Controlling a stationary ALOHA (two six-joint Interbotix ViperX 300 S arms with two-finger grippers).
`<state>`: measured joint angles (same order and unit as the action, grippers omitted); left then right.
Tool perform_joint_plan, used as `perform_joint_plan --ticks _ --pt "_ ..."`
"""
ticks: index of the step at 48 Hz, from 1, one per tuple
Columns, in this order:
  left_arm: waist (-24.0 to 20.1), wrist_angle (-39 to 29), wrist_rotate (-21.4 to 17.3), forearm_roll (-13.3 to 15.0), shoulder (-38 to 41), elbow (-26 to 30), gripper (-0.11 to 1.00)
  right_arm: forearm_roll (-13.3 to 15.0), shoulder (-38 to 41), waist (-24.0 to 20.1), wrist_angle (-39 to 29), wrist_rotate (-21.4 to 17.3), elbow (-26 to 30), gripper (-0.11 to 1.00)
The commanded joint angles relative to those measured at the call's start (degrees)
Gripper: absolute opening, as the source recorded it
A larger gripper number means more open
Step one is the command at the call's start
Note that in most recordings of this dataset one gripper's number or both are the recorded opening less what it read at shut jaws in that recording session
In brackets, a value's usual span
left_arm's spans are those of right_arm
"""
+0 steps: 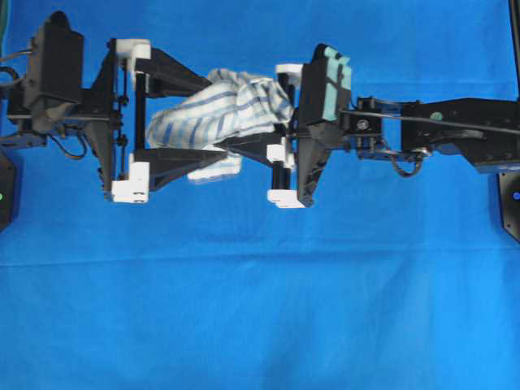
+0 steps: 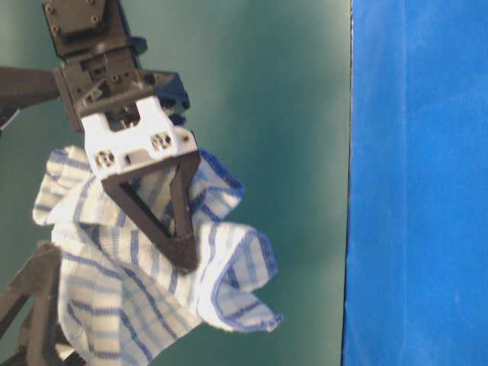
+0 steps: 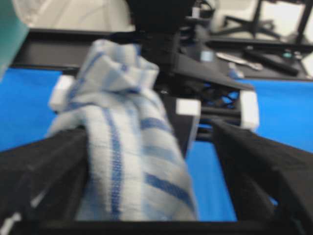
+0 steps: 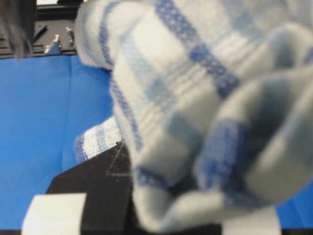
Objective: Hand over the towel.
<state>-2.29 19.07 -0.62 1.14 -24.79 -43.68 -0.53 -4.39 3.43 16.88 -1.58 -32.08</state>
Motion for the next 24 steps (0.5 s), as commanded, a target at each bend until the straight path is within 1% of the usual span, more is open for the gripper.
perform_joint_plan --ticks 1,19,24 --pt "-0.18 0.88 -0.18 0.09 -2.64 -0.35 0.93 0.09 -2.99 -0.35 0.44 0.09 -0.79 0.03" --pt "-0.18 -0.26 -0.26 0.09 -13.36 -6.59 0.93 -0.18 -12.22 -0.26 0.70 -0.44 -9.58 0.03" --pt "-0.18 -0.44 -0.35 0.09 -14.77 -7.56 0.93 -0.35 -13.97 -0.35 0.44 -0.44 -10.99 0.03"
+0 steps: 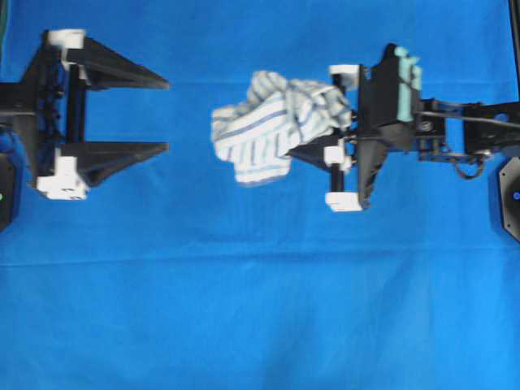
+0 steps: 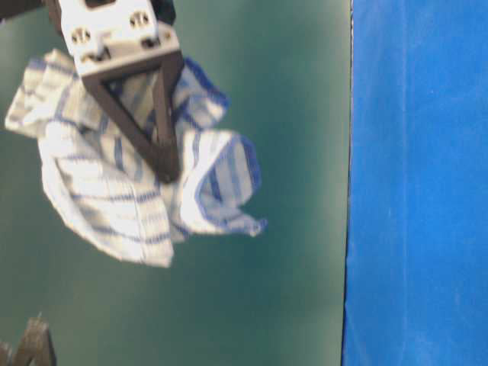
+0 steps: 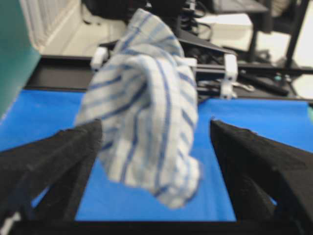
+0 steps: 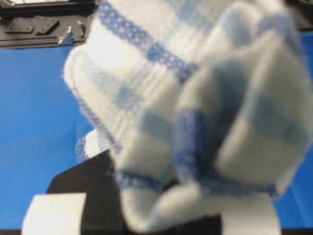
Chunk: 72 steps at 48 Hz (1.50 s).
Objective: Hand over the towel.
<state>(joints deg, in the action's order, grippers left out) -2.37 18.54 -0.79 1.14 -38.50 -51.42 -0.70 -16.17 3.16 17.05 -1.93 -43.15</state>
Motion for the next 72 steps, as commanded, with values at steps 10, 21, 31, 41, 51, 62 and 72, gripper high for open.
perform_joint_plan --ticks 10,21,31,41,51,62,72 --pt "-0.09 0.09 -0.18 0.09 -0.88 0.18 0.93 -0.26 -1.49 0.26 -0.70 -0.09 0.62 0.03" --pt "-0.09 0.09 -0.18 0.09 -0.79 0.09 0.93 -0.26 4.75 2.37 -13.36 -0.09 5.54 0.03" --pt "0.00 0.09 -0.18 0.09 -0.79 0.09 0.93 -0.09 14.85 3.43 -23.82 -0.09 11.78 0.03" --pt "0.00 0.00 -0.18 0.09 -0.70 0.09 0.93 0.26 23.99 4.04 -28.21 0.00 15.21 0.03" --pt "-0.09 0.09 -0.18 0.09 -0.70 0.00 0.93 0.26 28.13 4.04 -28.92 0.09 15.56 0.03" --pt "0.00 0.00 -0.18 0.09 -0.70 0.09 0.93 0.26 28.30 4.04 -29.71 -0.09 15.38 0.03" --pt "0.00 0.00 -0.18 0.09 -0.70 0.00 0.93 -0.09 28.21 4.22 -29.36 -0.35 15.47 0.04"
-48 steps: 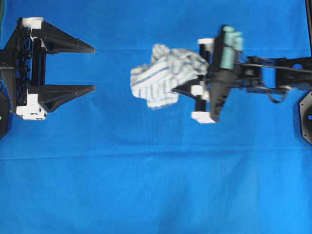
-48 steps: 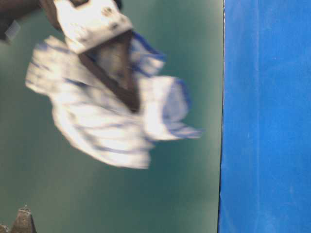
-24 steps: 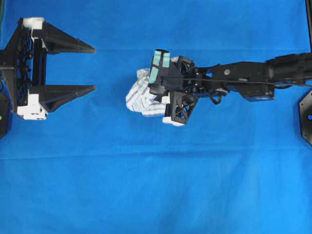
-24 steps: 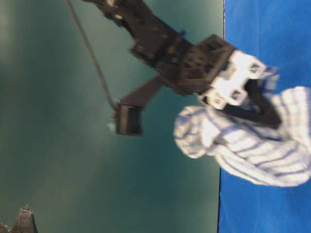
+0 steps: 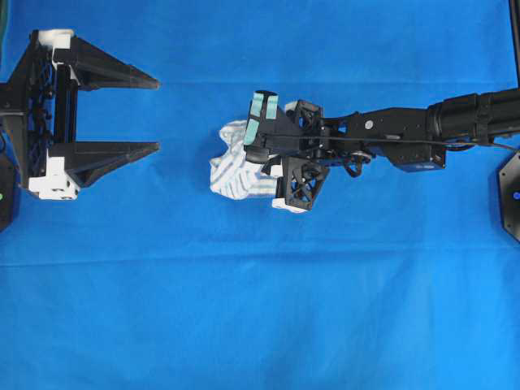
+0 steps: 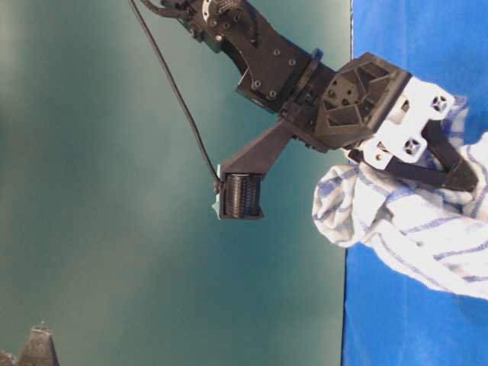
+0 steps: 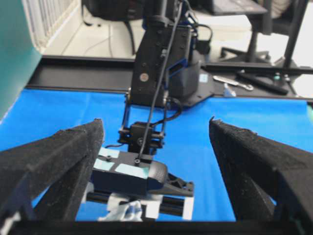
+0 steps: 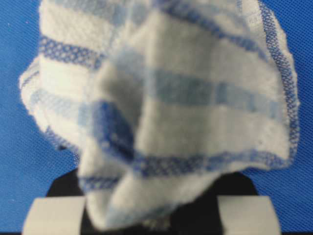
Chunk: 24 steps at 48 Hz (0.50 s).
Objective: Hand over the towel.
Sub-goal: 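Lower the towel with the right gripper onto the table center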
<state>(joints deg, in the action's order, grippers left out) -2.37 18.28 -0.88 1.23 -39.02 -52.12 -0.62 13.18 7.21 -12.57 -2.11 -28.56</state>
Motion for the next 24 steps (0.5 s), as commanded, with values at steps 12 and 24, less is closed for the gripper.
perform_joint_plan --ticks 12,24 --pt "-0.09 0.26 -0.09 0.00 -0.18 0.70 0.93 -0.53 -4.75 0.18 0.00 -1.32 -0.44 0.65" --pt "-0.09 0.26 -0.09 0.00 -0.18 0.53 0.93 0.09 -18.98 0.18 0.97 -1.67 -5.54 0.70"
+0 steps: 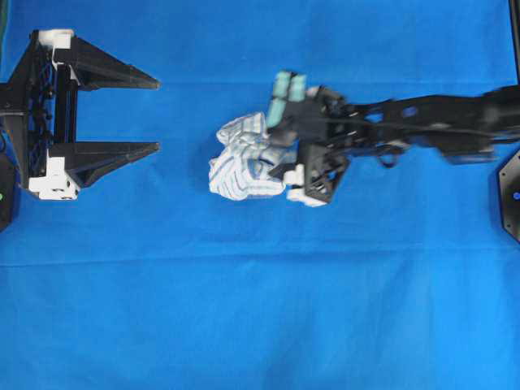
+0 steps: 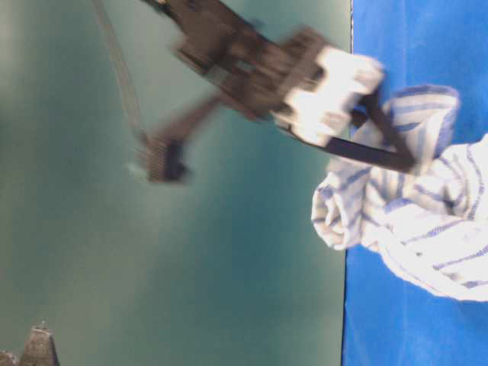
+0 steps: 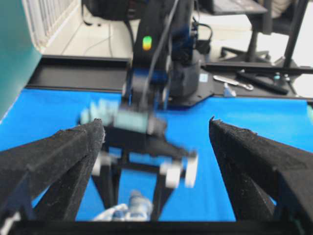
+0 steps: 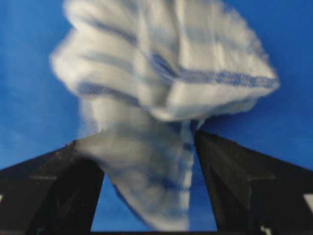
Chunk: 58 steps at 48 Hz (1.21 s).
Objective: Hand over the towel.
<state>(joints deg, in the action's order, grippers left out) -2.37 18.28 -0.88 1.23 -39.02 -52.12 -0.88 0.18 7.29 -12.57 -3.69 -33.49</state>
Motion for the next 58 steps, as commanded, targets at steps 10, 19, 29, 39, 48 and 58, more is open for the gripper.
perform_joint_plan --ticks 10,19,29,39,48,58 --pt "-0.09 0.26 -0.09 0.00 -0.18 0.53 0.93 2.02 -18.19 0.09 6.15 0.18 -4.75 0.70" --pt "-0.09 0.35 -0.09 0.00 -0.18 0.53 0.93 3.52 -26.54 0.09 15.21 0.44 -9.14 0.70" --pt "0.00 0.44 -0.09 0.00 -0.18 0.53 0.93 3.78 -32.78 0.09 21.09 0.70 -12.83 0.69" --pt "-0.09 0.35 -0.09 0.00 -0.09 0.26 0.93 3.78 -33.40 0.09 22.85 0.70 -15.12 0.69" --pt "-0.09 0.00 -0.18 0.00 -0.18 0.26 0.92 3.78 -33.75 0.09 22.85 0.70 -15.12 0.69" --pt "-0.09 -4.92 -0.26 0.00 -5.36 -1.14 0.92 3.78 -39.29 0.00 18.81 0.44 -16.61 0.69"
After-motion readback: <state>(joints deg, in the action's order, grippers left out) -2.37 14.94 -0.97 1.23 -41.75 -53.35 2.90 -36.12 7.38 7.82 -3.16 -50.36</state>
